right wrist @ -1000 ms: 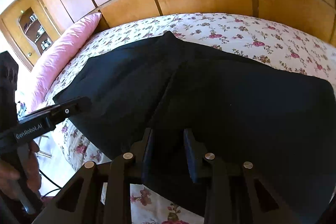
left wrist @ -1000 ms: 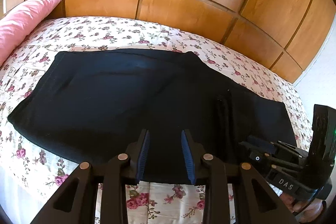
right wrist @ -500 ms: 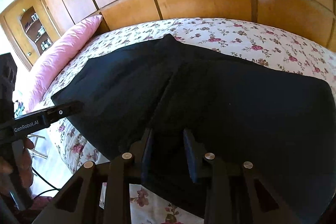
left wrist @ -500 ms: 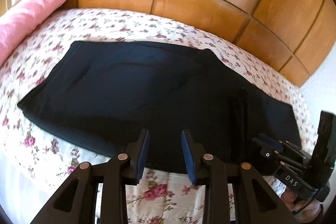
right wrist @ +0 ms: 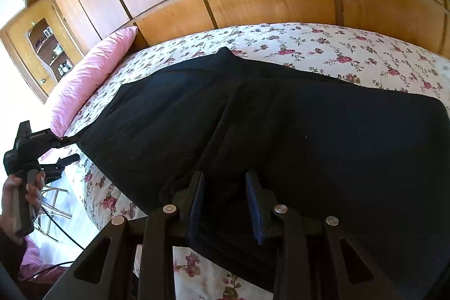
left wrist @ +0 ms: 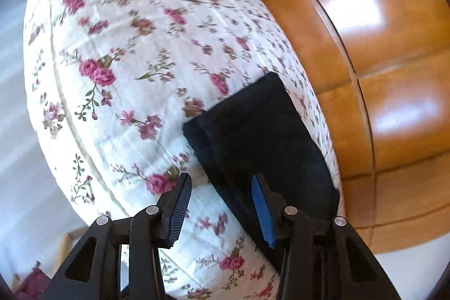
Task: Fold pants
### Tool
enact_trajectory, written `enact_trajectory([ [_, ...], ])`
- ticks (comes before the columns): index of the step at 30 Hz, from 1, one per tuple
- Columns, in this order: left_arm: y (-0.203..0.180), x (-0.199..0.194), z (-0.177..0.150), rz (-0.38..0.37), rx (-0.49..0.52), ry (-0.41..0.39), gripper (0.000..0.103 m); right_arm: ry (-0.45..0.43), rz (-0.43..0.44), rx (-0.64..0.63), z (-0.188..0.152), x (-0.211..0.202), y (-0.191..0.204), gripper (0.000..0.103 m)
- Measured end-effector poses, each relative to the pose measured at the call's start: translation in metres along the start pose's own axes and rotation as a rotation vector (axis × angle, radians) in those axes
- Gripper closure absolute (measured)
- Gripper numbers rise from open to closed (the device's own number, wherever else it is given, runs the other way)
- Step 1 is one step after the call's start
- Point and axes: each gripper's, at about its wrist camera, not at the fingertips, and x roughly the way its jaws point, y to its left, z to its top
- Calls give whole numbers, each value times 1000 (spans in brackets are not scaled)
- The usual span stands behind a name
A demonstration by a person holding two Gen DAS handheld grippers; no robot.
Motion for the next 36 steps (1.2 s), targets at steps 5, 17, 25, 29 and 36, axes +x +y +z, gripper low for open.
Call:
enact_trajectory([
  [5,-2,17,9,-11,-9,-13,60,5,-7,2,1,0,1,72],
  [17,-81,-4,-10,-81,340,-102,90,-13,-41,-5,10,-17,1,52],
  [25,-196,-14,-85,-325,792,-42,90,-122,208,91,32,-65,-3,26],
  [29,-224,-7,-132,-410,957,43,90,-137,387,137,45,-76,1,18],
  [36,-244,16,-197,-436,1159,153,90,-127,546,282,61,-64,-12,13],
])
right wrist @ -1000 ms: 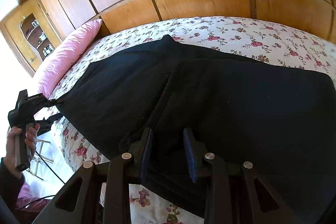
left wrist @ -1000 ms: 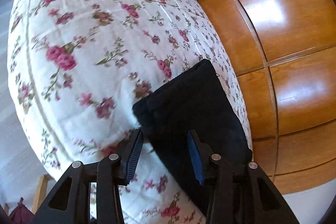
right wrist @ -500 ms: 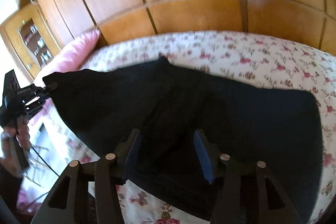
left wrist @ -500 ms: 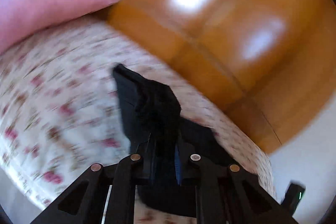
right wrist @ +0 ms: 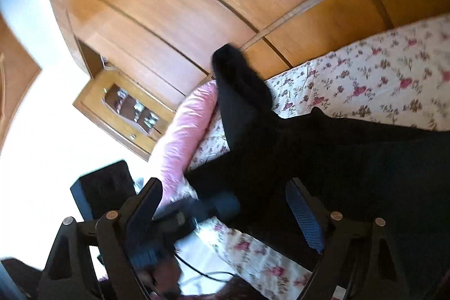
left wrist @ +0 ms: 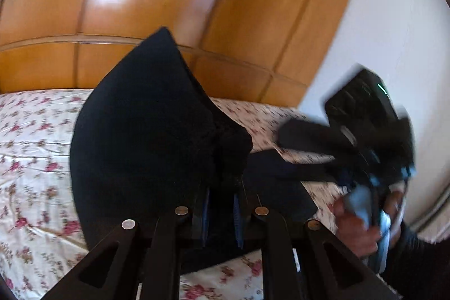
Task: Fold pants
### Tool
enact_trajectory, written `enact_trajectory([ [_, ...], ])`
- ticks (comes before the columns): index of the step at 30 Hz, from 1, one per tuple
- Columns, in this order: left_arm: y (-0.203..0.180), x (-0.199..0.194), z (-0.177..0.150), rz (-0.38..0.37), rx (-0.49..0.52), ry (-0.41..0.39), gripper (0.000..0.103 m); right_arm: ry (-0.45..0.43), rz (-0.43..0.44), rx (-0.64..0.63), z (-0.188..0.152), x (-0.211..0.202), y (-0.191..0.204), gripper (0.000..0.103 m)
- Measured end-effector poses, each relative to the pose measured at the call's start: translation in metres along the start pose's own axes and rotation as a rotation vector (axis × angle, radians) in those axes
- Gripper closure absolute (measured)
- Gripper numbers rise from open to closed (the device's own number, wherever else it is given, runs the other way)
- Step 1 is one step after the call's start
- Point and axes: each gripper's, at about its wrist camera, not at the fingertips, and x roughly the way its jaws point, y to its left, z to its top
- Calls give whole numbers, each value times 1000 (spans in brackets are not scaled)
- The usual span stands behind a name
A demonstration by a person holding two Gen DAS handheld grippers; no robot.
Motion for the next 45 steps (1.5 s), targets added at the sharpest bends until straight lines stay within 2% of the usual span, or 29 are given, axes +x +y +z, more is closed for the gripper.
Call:
enact_trajectory([
  [3,-18,9,-5,-20,59,25,90,18,-18,79,6,7,-20,14],
  [5,-23,16,-8,-28,78,43,90,31,-29,106,8,11,-30,33],
  [7,-27,22,-10,-7,100,54,90,44,-100,98,8,13,-37,68],
  [9,-29,24,-10,-8,107,83,89,48,-106,103,7,11,-42,78],
  [11,-28,21,-7,-46,84,100,82,44,-128,89,7,9,-42,88],
  [12,-21,19,-4,-80,63,105,80,41,-127,84,8,7,-41,87],
  [13,-12,14,0,-150,16,107,78,37,-127,80,8,4,-40,88],
  [15,13,4,8,-293,-129,77,75,26,-130,61,11,0,-36,88],
  [17,36,-10,11,-349,-240,28,74,18,-129,50,15,-4,-33,88],
  [20,75,-25,11,-304,-378,-58,74,10,-123,33,20,-9,-28,88],
  [24,119,-26,4,-144,-482,-78,74,-19,-108,2,22,-29,-11,88],
  [28,124,-16,-7,-76,-468,-36,74,-59,-114,0,23,-57,-8,88],
  [32,110,-2,-19,-105,-445,22,74,-92,-163,28,19,-88,-23,88],
  [39,74,33,-21,-181,-358,133,74,-116,-272,102,2,-131,-68,88],
  [42,60,50,-27,-192,-326,206,74,-106,-338,145,-5,-136,-96,88],
  [45,48,61,-34,-171,-287,251,74,-85,-360,220,-17,-136,-129,88],
])
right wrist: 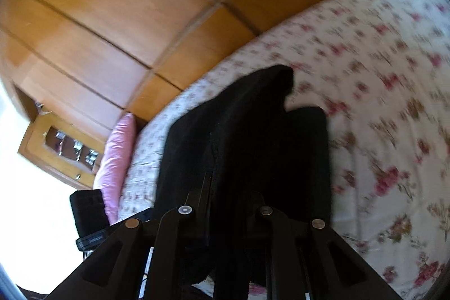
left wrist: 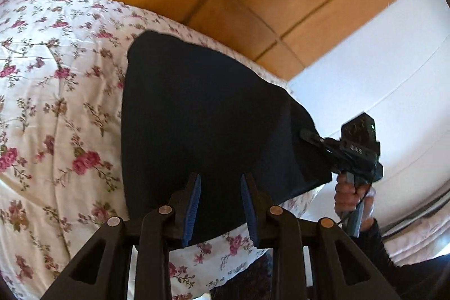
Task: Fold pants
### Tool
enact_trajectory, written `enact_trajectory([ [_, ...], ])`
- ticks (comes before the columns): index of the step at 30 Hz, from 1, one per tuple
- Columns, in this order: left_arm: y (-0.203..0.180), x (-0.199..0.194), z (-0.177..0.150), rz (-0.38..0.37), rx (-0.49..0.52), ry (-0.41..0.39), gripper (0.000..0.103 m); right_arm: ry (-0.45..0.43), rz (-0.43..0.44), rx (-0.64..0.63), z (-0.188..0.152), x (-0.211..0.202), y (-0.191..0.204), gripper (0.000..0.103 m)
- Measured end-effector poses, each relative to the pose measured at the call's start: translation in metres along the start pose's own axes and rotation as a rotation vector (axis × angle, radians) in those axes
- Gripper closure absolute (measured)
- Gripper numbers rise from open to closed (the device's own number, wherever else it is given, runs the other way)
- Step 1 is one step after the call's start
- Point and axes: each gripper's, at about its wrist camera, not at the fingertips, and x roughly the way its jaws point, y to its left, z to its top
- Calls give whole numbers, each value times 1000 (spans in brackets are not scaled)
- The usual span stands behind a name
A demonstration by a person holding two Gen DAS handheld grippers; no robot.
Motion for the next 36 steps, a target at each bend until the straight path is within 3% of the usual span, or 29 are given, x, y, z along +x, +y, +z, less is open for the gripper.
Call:
enact_trajectory([
  [1,-3,3,-2,26,21,4,74,12,-1,24,-2,4,-10,82],
  [3,-4,4,-3,35,27,9,74,8,11,79,-6,6,-26,81],
  [5,-3,4,-4,33,20,12,74,-19,40,119,-9,-1,-34,77],
  [8,-2,5,-4,36,27,11,74,-92,-3,130,-13,-28,-36,66],
  [12,-5,2,-4,39,28,0,74,-154,11,127,-24,-64,-29,66],
  [15,-5,-1,-4,32,25,-8,74,-136,62,103,-41,-78,-14,66],
  [19,-8,-2,-4,32,33,-11,74,-67,74,122,-62,-62,-4,66],
  [24,-11,-3,-7,39,51,-13,74,-61,29,199,-62,-34,-13,66],
  [25,-12,-4,-8,42,55,-15,74,-65,8,198,-60,-31,-13,73],
  [26,-13,-4,-9,45,58,-16,74,-71,-13,189,-58,-27,-12,89],
  [27,-14,-4,-10,52,64,-17,74,-73,-45,167,-56,-26,-9,93],
  [30,-19,-3,-13,84,91,-20,74,-77,-89,99,-57,-30,2,95],
  [34,-30,6,-20,206,153,-2,73,-40,-175,66,-66,-25,-6,96],
  [36,-37,11,-25,267,192,-6,73,-31,-171,94,-70,-17,-17,96],
])
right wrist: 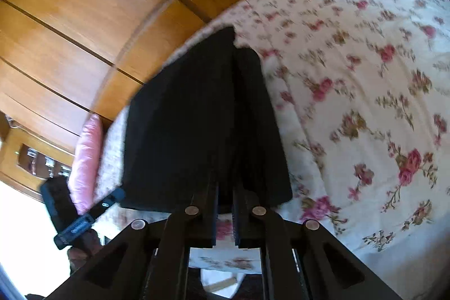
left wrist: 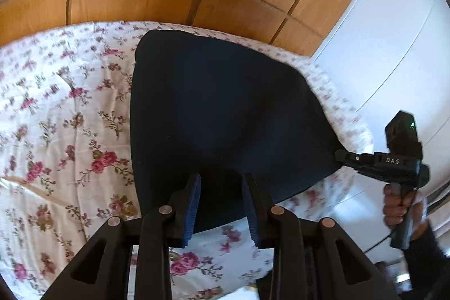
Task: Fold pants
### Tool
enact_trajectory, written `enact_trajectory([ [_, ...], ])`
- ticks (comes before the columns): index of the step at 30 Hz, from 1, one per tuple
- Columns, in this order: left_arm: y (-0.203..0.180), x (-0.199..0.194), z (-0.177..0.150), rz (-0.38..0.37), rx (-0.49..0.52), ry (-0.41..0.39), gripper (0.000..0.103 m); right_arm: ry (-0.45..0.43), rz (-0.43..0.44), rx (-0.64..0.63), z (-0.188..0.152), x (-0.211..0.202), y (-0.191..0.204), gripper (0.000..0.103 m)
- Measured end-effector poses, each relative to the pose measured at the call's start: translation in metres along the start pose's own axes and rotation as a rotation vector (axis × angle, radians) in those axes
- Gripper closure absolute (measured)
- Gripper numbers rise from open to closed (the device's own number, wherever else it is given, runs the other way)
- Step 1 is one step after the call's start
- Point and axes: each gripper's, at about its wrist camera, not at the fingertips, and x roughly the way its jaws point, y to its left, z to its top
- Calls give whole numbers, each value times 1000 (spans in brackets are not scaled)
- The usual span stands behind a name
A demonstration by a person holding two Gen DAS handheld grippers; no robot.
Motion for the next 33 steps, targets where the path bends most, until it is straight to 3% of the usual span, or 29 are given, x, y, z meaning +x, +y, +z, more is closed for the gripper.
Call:
enact_trajectory([
  [5,-18,-7,1,106,76,-14,72,0,28,-17,2,-3,0,95],
  [8,-25,-20,6,139,92,-53,70,-13,55,-39,5,-20,5,86],
  [9,-26,-25,8,152,98,-71,69,-20,63,-47,6,-25,6,81],
  [11,-30,-33,13,176,111,-102,66,-49,85,-58,11,-35,10,52],
  [12,-30,-36,15,187,119,-114,66,-63,84,-66,14,-38,12,46],
  [20,-22,-41,33,232,116,-146,63,-84,58,-81,52,-24,11,37],
  [23,-14,-37,38,248,109,-142,50,-50,53,-76,65,-5,6,32],
  [27,1,-28,45,259,90,-125,42,-5,38,-76,77,18,-1,30],
  [29,9,-22,47,251,78,-113,31,17,41,-75,81,27,-5,29],
  [33,32,-5,54,213,28,-75,28,61,47,-71,85,45,-14,25],
])
